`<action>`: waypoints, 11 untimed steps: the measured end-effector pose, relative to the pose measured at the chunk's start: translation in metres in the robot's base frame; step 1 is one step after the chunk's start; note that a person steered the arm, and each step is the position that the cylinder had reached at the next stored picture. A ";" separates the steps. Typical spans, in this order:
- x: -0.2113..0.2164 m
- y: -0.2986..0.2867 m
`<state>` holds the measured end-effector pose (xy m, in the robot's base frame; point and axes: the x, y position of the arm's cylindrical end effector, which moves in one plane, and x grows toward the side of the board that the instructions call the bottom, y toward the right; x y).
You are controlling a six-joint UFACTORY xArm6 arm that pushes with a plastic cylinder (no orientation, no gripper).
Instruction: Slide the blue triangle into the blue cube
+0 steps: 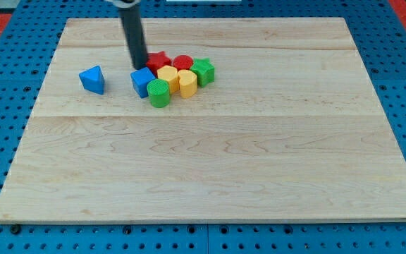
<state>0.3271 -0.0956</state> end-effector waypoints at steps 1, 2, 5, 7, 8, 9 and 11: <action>0.000 -0.036; -0.002 -0.118; 0.027 -0.063; 0.026 -0.052; 0.036 -0.105; 0.091 -0.086; 0.062 -0.076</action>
<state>0.3891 -0.1719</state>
